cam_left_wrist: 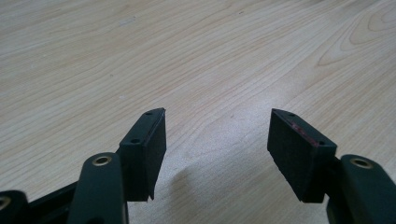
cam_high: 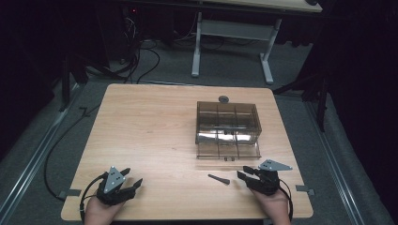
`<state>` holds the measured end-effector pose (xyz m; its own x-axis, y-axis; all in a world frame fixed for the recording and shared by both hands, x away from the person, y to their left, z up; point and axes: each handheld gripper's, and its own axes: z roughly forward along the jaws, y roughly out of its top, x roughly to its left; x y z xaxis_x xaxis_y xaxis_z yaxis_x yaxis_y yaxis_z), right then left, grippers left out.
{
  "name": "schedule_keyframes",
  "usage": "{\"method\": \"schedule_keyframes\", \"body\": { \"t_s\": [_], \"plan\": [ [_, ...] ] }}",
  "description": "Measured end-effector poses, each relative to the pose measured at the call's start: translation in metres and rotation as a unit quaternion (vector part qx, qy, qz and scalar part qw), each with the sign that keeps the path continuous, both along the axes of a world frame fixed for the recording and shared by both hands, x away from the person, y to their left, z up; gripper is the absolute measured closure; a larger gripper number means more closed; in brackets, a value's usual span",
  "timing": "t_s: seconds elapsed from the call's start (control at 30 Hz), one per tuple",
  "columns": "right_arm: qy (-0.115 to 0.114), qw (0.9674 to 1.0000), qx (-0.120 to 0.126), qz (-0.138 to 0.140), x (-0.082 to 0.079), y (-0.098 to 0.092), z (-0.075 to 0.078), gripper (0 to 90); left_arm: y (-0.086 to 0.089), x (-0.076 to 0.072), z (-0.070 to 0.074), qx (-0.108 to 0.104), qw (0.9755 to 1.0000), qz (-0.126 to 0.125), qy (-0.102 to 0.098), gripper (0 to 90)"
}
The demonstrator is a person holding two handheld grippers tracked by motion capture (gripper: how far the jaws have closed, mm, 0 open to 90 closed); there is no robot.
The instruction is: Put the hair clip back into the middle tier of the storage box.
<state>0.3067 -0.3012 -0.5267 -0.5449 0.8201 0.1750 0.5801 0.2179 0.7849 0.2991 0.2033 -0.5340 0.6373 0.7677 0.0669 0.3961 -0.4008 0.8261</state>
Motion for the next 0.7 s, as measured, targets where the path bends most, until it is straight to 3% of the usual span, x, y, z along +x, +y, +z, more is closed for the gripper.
{"method": "schedule_keyframes", "body": {
  "t_s": [0.2, 0.57, 0.7],
  "plan": [
    [-0.004, 0.9999, -0.01, 0.004, -0.0005, 0.0023, -0.001, 57.6, 0.0003, 0.0023, -0.0001, -0.002, 0.9999, 0.01, 0.005, 38.0],
    [0.0, 0.9997, -0.025, 0.007, 0.0, 0.0051, -0.0019, 57.5, -0.0011, 0.0019, -0.0003, 0.004, 1.0, 0.003, 0.005, 38.0],
    [-0.004, 0.9995, -0.032, 0.007, -0.0018, 0.0066, -0.0014, 61.5, -0.0011, 0.002, -0.0003, 0.004, 1.0, 0.003, 0.005, 38.3]
  ]
}}
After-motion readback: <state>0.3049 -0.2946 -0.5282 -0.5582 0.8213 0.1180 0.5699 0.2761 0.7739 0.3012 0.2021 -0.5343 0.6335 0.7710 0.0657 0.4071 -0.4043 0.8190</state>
